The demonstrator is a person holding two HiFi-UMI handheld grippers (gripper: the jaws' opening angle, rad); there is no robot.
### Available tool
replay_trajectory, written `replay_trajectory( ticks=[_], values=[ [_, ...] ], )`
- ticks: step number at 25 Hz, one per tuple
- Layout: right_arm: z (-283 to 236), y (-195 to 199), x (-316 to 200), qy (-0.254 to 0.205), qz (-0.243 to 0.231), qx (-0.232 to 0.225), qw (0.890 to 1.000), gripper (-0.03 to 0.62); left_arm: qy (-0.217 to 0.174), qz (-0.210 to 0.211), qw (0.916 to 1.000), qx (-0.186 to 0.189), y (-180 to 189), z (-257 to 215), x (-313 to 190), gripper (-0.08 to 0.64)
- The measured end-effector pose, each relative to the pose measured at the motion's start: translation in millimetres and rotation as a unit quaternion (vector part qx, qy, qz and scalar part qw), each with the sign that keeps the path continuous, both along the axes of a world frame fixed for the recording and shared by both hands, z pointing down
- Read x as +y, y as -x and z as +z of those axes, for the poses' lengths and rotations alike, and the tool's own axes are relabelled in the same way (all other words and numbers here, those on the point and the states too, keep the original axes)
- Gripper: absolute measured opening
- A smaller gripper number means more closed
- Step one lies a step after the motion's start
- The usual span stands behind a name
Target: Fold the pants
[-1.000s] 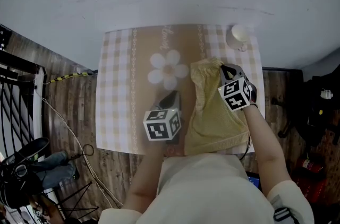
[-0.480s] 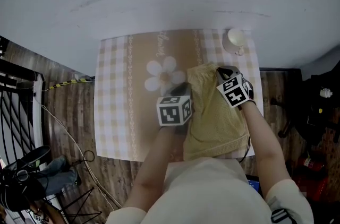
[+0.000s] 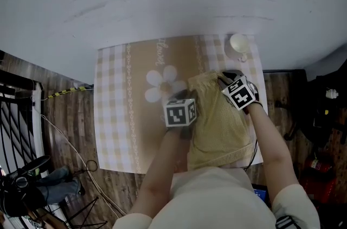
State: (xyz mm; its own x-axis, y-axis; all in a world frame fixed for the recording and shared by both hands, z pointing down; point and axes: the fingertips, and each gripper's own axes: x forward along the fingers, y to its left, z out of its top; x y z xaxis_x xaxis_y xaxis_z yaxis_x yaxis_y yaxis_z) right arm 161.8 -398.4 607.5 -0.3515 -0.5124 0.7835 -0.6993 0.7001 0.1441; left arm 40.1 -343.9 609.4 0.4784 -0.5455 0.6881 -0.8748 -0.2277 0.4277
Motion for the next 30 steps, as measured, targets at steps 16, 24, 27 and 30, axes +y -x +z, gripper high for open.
replay_trajectory(
  ticks=[16, 24, 27, 30],
  values=[
    [-27, -1, 11, -0.018, -0.010, -0.015, 1.000, 0.008, -0.021, 0.027, 0.9994, 0.009, -6, -16, -4, 0.052],
    [-77, -9, 29, -0.076, 0.002, -0.061, 0.995, 0.008, -0.086, 0.035, 0.9956, 0.009, -7, -61, 5, 0.051],
    [-93, -12, 40, -0.092, 0.003, -0.080, 0.993, 0.008, -0.108, 0.039, 0.9934, 0.002, -10, -78, 12, 0.049],
    [-109, -15, 52, -0.106, 0.002, -0.101, 0.989, 0.008, -0.131, 0.046, 0.9902, -0.013, -12, -95, 23, 0.049]
  ],
)
